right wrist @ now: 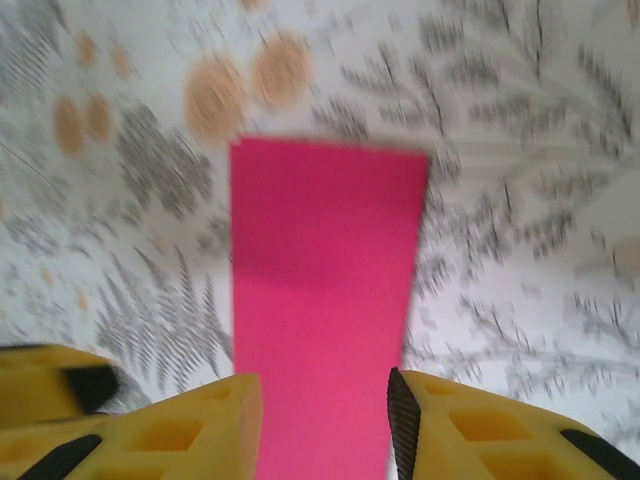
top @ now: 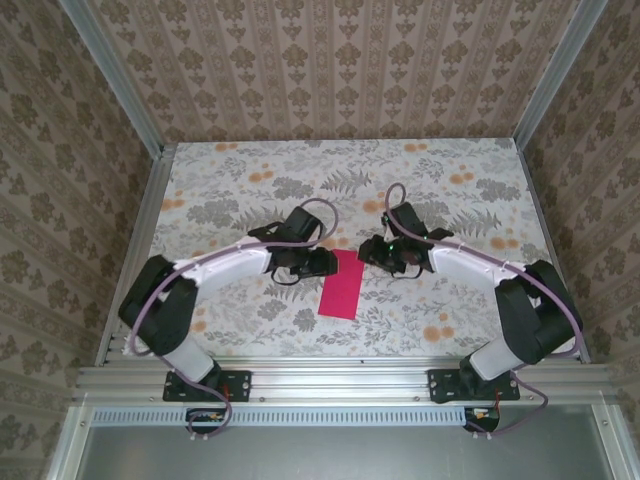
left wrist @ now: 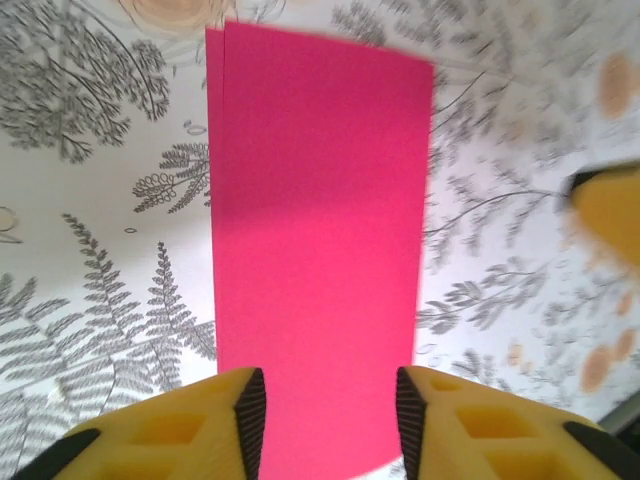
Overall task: Fold a paper plane with a square sheet of paper (pick it up from the middle)
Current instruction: Fold the square sheet of paper in half at the center of the table, then fold the triangle a second time at the center of the table.
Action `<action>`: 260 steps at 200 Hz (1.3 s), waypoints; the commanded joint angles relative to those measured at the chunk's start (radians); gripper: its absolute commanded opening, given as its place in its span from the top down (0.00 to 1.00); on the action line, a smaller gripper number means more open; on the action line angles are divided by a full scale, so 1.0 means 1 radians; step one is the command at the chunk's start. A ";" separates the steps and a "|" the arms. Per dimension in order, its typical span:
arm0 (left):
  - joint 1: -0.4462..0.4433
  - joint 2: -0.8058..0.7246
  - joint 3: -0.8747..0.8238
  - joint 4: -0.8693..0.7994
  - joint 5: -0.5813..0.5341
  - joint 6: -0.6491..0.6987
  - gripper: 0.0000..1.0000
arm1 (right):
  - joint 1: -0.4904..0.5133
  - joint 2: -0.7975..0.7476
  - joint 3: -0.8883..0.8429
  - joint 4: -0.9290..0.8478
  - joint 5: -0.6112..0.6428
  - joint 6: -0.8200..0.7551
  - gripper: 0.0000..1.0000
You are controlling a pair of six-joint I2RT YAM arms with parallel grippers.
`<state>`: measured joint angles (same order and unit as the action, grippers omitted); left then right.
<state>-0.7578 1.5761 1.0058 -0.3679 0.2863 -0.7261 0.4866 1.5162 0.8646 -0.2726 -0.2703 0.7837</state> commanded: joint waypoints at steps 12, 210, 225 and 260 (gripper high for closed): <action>0.066 -0.044 -0.086 0.023 0.028 -0.025 0.55 | 0.073 -0.016 -0.052 -0.059 0.052 0.015 0.60; 0.092 0.083 -0.079 0.092 0.129 -0.042 0.48 | 0.135 0.147 -0.104 0.129 0.012 0.094 0.62; 0.089 0.094 -0.072 0.087 0.133 -0.039 0.48 | 0.133 0.140 -0.114 0.131 0.013 0.094 0.62; 0.079 0.126 -0.055 0.089 0.150 -0.038 0.47 | 0.132 0.134 -0.129 0.144 0.011 0.100 0.63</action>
<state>-0.6682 1.6730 0.9150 -0.2737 0.4042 -0.7639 0.6182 1.6405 0.7712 -0.1101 -0.2691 0.8677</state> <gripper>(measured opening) 0.525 0.373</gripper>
